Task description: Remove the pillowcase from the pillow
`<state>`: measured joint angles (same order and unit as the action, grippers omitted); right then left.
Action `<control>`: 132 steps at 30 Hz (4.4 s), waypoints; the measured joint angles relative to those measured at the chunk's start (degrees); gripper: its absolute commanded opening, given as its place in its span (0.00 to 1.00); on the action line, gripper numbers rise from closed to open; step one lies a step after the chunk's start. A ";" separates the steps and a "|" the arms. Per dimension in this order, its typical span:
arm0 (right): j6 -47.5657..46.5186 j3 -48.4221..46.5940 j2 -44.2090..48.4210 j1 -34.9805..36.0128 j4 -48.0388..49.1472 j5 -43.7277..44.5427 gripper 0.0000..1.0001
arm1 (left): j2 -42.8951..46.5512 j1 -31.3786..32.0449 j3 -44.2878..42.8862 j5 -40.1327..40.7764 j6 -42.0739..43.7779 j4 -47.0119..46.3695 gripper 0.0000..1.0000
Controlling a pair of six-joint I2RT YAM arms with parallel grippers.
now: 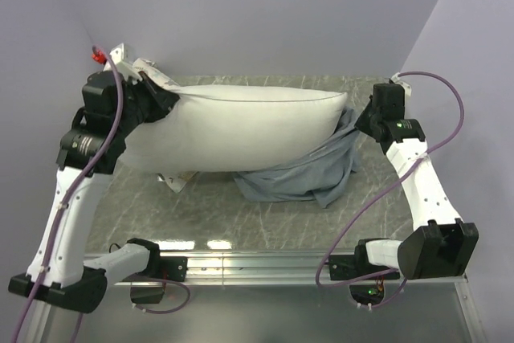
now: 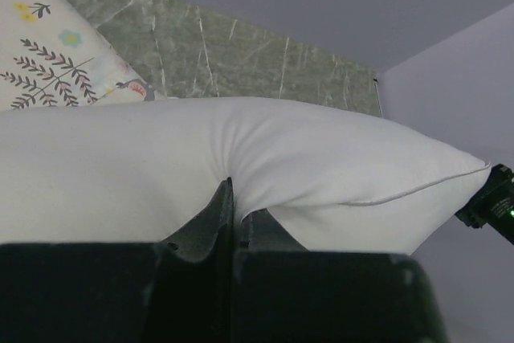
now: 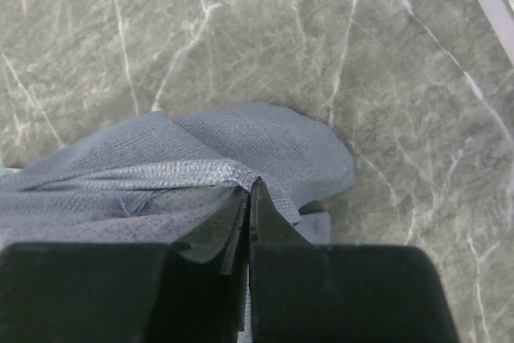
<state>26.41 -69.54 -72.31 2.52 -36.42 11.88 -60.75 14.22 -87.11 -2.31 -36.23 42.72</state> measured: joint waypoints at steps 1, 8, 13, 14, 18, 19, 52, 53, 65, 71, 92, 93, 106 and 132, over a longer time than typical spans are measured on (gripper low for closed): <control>-0.02 0.17 -0.04 -0.07 0.50 -0.28 0.00 | -1.44 0.00 -0.90 0.22 -0.02 -0.50 0.00; 0.07 2.67 -4.13 0.46 4.28 -2.10 0.38 | -9.92 -0.42 0.76 5.46 -0.87 -2.95 0.01; -0.46 3.15 -6.95 3.69 4.85 -0.13 0.64 | -15.82 -0.85 1.27 9.29 -1.36 -7.78 0.27; -0.57 3.13 -6.67 4.28 4.90 0.39 0.68 | -16.79 -0.87 1.09 9.81 -1.44 -9.09 0.40; -0.79 2.49 -3.91 4.83 4.22 2.62 0.73 | -20.06 -1.18 -1.53 10.73 -0.55 -12.00 0.68; -0.83 2.12 -2.78 4.83 3.96 3.17 0.73 | -21.16 -1.42 -2.78 10.69 -0.13 -12.50 0.71; 4.11 7.43 -13.31 41.22 9.79 12.92 0.55 | -14.27 19.74 3.72 17.07 5.33 -10.08 0.91; 4.02 7.41 -13.31 41.22 9.79 12.92 0.51 | -13.05 21.57 6.32 18.14 4.81 -10.08 0.92; 4.90 7.54 -14.01 41.20 9.86 12.72 0.00 | -20.68 31.50 16.44 34.73 -0.44 -19.02 0.99; 4.90 7.61 -14.08 41.20 10.03 12.70 0.00 | -32.54 31.74 8.11 42.58 -0.66 -19.61 0.30; 4.07 12.04 5.01 30.38 6.80 13.31 0.00 | -43.15 28.70 -36.44 43.60 12.46 3.34 0.00; 3.98 12.94 5.57 28.39 6.73 13.03 0.00 | -43.12 28.65 -37.99 43.87 13.22 3.78 0.00; 4.22 13.66 5.84 10.36 3.58 12.04 0.00 | -40.83 26.10 -38.82 46.10 17.57 1.31 0.00; 4.17 13.66 6.95 1.77 6.64 5.77 0.53 | -41.51 24.94 -33.44 41.11 15.52 -0.22 0.00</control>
<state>30.59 -55.88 -65.36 4.29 -29.78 17.65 -102.26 39.16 -120.55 38.81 -20.71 42.50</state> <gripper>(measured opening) 0.359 0.026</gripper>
